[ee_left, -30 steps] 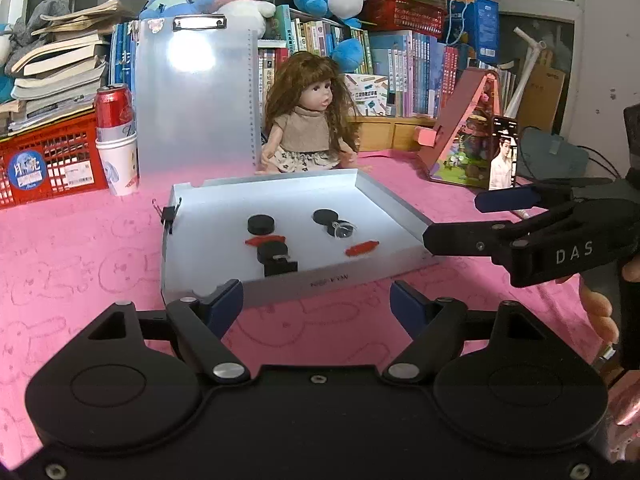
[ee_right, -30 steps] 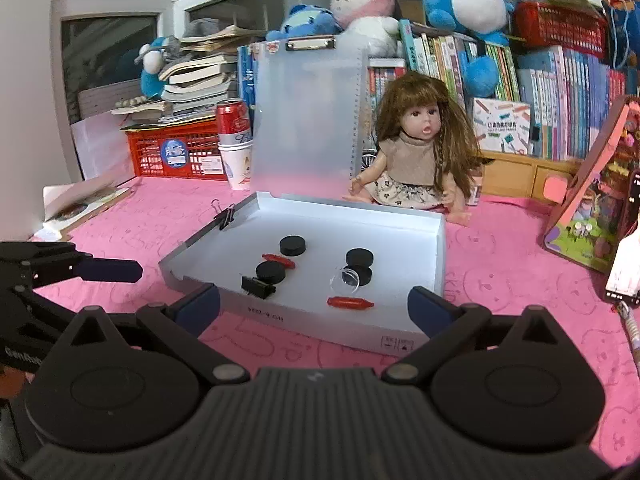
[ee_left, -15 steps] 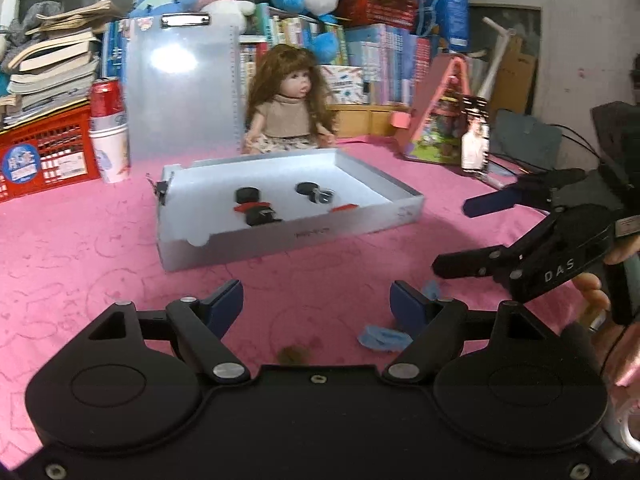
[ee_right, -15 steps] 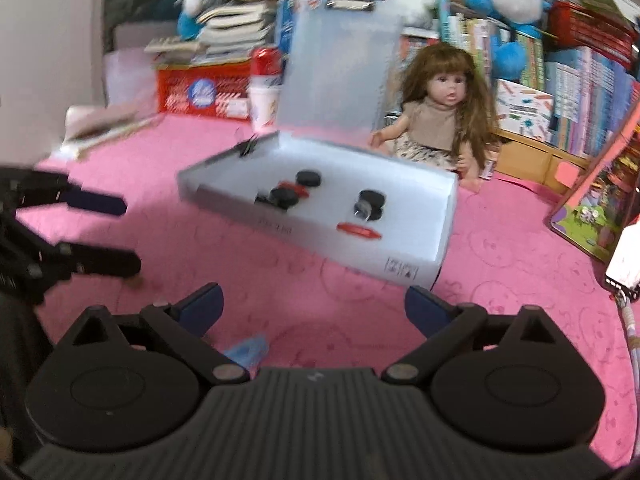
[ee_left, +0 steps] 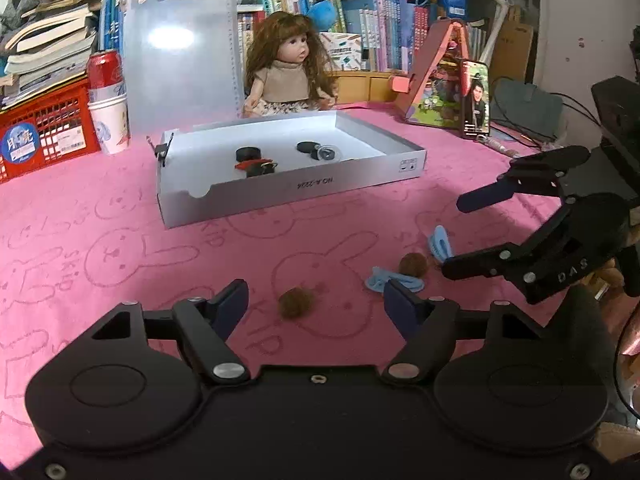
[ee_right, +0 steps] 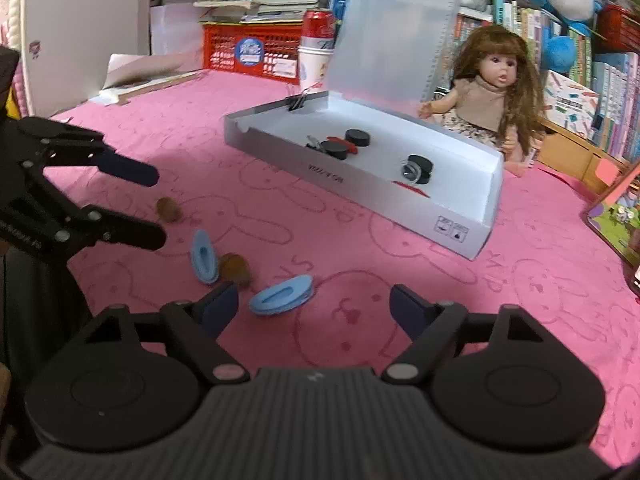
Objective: Organize rigid objects
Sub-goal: 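Move both grippers down to the blue hair clips and brown nuts on the cloth, then grasp a brown nut with the left gripper while the right gripper grasps a blue hair clip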
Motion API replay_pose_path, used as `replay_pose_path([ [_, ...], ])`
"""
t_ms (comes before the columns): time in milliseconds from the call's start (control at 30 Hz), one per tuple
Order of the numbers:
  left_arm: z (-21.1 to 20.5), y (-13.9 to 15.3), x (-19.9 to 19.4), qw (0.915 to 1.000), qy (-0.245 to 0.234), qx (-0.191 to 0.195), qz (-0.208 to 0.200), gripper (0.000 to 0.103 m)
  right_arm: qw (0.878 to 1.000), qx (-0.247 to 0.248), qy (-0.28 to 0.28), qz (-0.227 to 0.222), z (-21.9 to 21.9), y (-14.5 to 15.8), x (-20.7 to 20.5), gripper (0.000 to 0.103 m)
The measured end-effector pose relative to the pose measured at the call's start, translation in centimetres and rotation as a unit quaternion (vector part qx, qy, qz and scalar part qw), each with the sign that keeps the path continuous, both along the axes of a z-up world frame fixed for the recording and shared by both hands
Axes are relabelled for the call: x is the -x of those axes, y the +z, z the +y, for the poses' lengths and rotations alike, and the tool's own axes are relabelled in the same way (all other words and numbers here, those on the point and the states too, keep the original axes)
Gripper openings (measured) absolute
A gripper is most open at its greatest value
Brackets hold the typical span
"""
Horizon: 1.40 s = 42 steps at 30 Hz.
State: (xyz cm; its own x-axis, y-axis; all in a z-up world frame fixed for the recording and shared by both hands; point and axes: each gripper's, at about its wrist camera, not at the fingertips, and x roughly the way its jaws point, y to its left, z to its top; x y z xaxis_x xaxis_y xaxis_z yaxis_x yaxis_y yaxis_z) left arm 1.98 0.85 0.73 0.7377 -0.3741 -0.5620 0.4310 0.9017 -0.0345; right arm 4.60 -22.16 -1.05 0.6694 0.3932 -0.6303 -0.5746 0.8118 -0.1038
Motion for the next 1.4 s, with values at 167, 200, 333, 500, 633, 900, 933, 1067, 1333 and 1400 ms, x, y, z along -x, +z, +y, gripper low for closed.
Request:
replay_pose_path([
  [167, 0.2, -0.3, -0.5, 0.9999, 0.011, 0.007, 0.007, 0.062, 1.000, 0.007, 0.009, 0.006, 0.4, -0.4, -0.1, 0.082],
  [200, 0.2, -0.4, -0.6, 0.9999, 0.012, 0.006, 0.009, 0.061, 1.000, 0.006, 0.011, 0.007, 0.4, -0.5, -0.2, 0.081],
  [333, 0.2, -0.8, -1.0, 0.9995, 0.023, 0.006, 0.022, 0.052, 1.000, 0.008, 0.020, 0.008, 0.5, -0.3, -0.2, 0.079],
  [500, 0.2, -1.0, -1.0, 0.9993, 0.033, 0.006, 0.016, 0.039, 0.999, 0.004, 0.031, 0.016, 0.4, -0.1, -0.6, 0.072],
  [633, 0.2, -1.0, -1.0, 0.9991, 0.040, 0.002, 0.012, 0.021, 0.999, -0.012, 0.033, 0.027, 0.3, -0.1, -1.0, 0.050],
  [900, -0.2, -0.8, -0.9, 0.9990, 0.043, -0.002, 0.012, 0.020, 0.998, -0.040, 0.028, 0.032, 0.2, 0.1, -1.0, 0.042],
  [933, -0.3, -0.7, -1.0, 0.9990, 0.044, -0.002, 0.013, 0.020, 0.998, -0.044, 0.023, 0.031, 0.1, 0.3, -1.0, 0.042],
  [1067, -0.5, -0.6, -1.5, 0.9981, 0.058, -0.005, 0.021, 0.020, 0.998, -0.059, -0.001, 0.024, -0.3, 0.7, -1.3, 0.042],
  [1333, -1.0, 0.0, -3.0, 0.9955, 0.088, -0.012, 0.031, 0.020, 0.997, -0.067, -0.041, 0.014, -0.3, 1.0, -2.1, 0.042],
  [1400, -1.1, 0.1, -3.2, 0.9953, 0.091, -0.014, 0.032, 0.020, 0.997, -0.064, -0.045, 0.011, -0.1, 1.0, -2.1, 0.042],
])
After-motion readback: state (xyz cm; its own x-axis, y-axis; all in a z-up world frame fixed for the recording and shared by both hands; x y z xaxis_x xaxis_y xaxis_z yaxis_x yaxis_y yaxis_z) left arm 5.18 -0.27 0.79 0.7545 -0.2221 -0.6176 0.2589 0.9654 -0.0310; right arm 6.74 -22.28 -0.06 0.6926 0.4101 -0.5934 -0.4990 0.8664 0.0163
